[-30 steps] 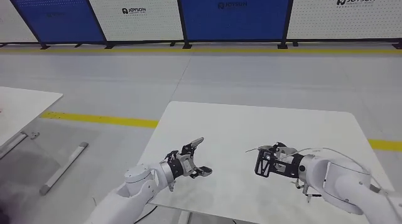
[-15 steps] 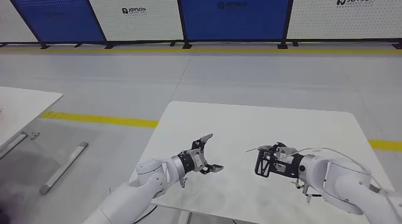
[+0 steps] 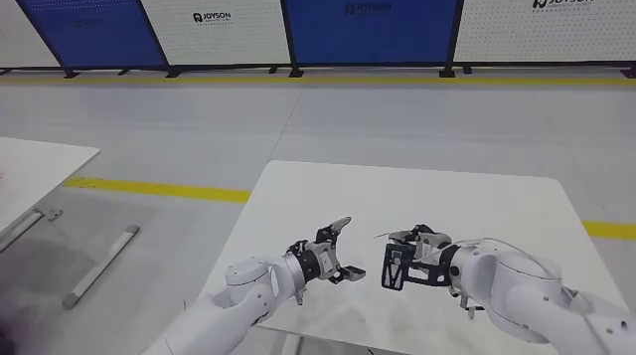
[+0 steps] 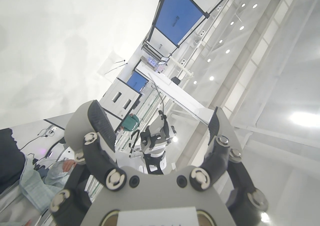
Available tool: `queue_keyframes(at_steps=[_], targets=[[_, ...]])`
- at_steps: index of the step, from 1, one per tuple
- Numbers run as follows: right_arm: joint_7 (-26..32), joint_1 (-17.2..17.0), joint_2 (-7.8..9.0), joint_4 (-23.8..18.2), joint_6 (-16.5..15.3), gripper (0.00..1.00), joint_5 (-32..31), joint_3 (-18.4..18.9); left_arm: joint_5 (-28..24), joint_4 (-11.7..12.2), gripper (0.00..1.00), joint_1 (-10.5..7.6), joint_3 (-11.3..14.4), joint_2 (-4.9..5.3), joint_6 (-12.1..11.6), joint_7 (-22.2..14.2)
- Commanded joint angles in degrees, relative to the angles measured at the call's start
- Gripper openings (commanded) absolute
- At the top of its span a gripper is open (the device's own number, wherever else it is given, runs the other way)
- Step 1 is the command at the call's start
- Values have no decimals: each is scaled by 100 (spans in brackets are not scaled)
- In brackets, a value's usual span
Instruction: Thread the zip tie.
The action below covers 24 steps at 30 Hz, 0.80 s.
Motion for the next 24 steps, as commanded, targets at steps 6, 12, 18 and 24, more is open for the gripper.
queue_keyframes(at_steps=[6,12,18,24], targets=[[-10,3,-2,7,0,0,9,-1,-37,23,100,-19,4,-9,-23,47],[-10,3,-2,7,0,0,9,-1,-53,-27,100,-84,71,-59,-118,241],[-10,3,-2,7,0,0,9,-1,-357,38,100,-522,392,-215,114,618],[-10,3,-2,7,0,0,9,-1,-608,363,100,-888,668,-340,114,904]])
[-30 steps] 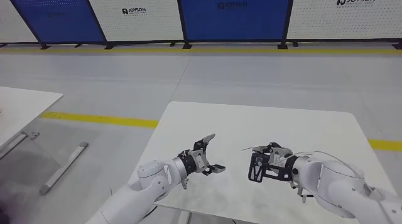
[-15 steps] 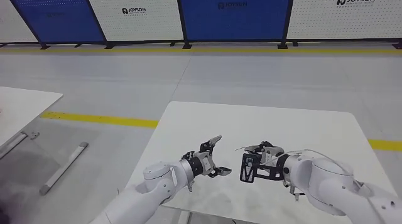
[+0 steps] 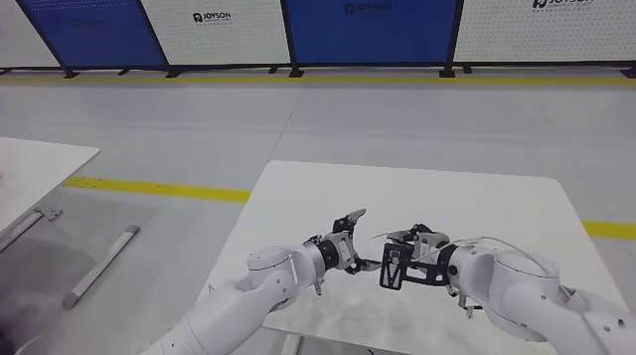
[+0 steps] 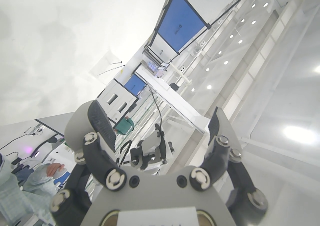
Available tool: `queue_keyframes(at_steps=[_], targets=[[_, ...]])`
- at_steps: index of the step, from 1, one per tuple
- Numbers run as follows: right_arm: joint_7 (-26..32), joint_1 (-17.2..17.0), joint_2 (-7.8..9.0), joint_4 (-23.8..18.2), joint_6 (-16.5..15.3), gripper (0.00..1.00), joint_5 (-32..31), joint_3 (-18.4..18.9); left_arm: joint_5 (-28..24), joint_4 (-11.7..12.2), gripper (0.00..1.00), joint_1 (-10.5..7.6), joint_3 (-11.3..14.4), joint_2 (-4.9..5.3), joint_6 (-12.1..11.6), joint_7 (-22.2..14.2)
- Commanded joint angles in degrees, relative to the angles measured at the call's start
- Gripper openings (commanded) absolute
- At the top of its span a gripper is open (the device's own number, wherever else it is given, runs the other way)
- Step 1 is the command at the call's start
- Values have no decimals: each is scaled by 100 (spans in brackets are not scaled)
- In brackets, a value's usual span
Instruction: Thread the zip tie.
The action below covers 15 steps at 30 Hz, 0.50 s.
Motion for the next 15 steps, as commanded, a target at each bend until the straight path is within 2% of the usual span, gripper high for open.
queue_keyframes(at_steps=[1,3,6,8,11,15], targets=[[0,0,0,0,0,0,0,0,8,-4,100,5,-2,2,0,-4],[0,0,0,0,0,0,0,0,8,-4,100,5,-2,2,0,-4],[-727,-112,21,142,0,0,-63,39,8,3,100,11,-4,1,-17,-8],[-1116,-131,59,281,0,0,-133,35,-10,54,100,44,-49,-8,-125,-50],[-1299,-128,113,336,0,0,-209,4,-171,113,100,100,-192,-13,-213,-124],[-1300,-79,140,344,0,0,-215,-92,19,33,100,143,-219,-6,-55,-58]])
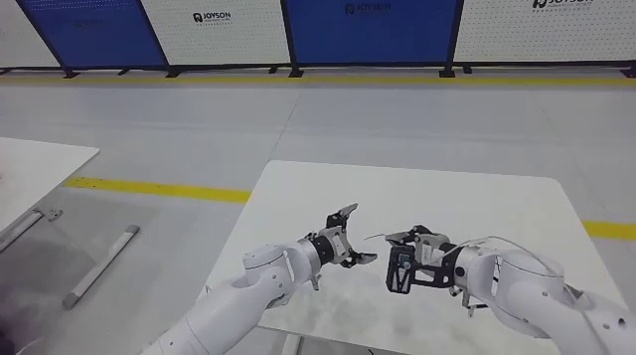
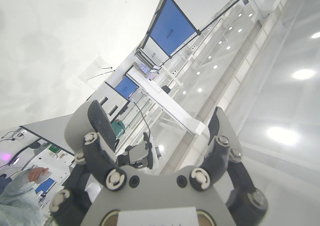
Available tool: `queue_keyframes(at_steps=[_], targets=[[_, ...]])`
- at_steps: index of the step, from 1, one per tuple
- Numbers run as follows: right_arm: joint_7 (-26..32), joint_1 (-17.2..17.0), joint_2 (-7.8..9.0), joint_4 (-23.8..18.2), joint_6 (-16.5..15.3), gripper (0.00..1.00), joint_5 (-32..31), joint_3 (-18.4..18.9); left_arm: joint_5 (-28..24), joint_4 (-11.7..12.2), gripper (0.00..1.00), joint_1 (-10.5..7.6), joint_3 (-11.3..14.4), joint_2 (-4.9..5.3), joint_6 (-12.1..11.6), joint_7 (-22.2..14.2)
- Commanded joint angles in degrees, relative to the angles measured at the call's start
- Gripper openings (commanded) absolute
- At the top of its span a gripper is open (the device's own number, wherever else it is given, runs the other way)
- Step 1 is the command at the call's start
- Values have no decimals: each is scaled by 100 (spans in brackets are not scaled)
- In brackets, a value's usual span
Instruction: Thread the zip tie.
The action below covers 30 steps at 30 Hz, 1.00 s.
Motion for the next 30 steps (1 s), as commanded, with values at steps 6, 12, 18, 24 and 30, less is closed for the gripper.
queue_keyframes(at_steps=[6,12,18,24,30], targets=[[9,20,2,5,0,0,9,-29,85,-30,100,6,13,2,51,35],[9,20,2,5,0,0,9,-29,72,-138,100,65,21,-34,-78,-101],[9,20,2,5,0,0,9,-29,96,-49,100,-15,149,-111,-239,243],[9,20,2,5,0,0,9,-29,242,-53,100,38,164,-123,-357,212],[9,20,2,5,0,0,9,-29,389,-100,79,176,98,-135,-454,15]])
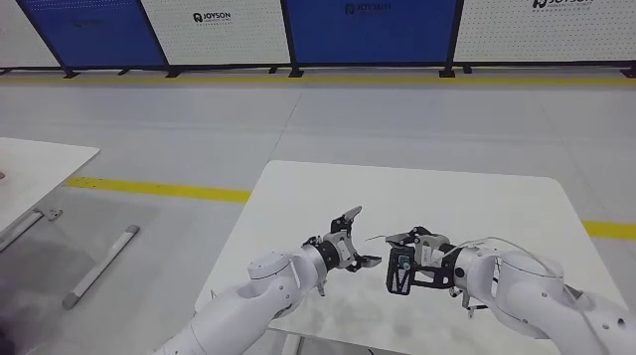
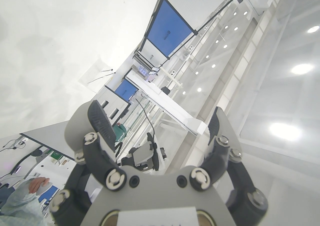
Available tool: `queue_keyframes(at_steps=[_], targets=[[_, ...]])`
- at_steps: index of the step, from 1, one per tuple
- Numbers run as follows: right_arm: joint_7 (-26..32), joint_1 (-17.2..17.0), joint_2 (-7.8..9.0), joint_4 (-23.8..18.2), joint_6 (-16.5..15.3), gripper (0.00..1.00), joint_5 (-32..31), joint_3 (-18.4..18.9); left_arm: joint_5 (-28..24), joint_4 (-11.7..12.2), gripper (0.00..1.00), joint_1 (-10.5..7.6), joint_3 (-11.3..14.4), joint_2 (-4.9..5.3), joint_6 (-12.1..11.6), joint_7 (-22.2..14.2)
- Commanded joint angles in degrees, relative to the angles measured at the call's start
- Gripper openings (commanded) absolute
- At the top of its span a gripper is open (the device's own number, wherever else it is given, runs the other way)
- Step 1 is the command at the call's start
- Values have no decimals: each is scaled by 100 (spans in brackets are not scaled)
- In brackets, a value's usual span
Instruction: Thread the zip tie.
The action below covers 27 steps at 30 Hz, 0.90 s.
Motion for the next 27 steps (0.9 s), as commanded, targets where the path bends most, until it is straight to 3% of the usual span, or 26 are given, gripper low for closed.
queue_keyframes(at_steps=[1,5,7,12,21,27], targets=[[0,0,0,0,0,0,0,0,24,-18,53,46,-27,-3,-18,-37],[0,0,0,0,0,0,0,0,34,-119,38,147,-100,-2,39,-59],[0,0,0,0,0,0,0,0,42,-174,36,186,-132,-3,96,-46],[0,0,0,0,0,0,0,0,68,-243,41,204,-139,-22,231,-8],[0,0,0,0,0,0,0,0,92,-287,36,177,-119,-77,360,39],[0,0,0,0,0,0,0,0,121,-278,16,168,-112,-112,394,53]])
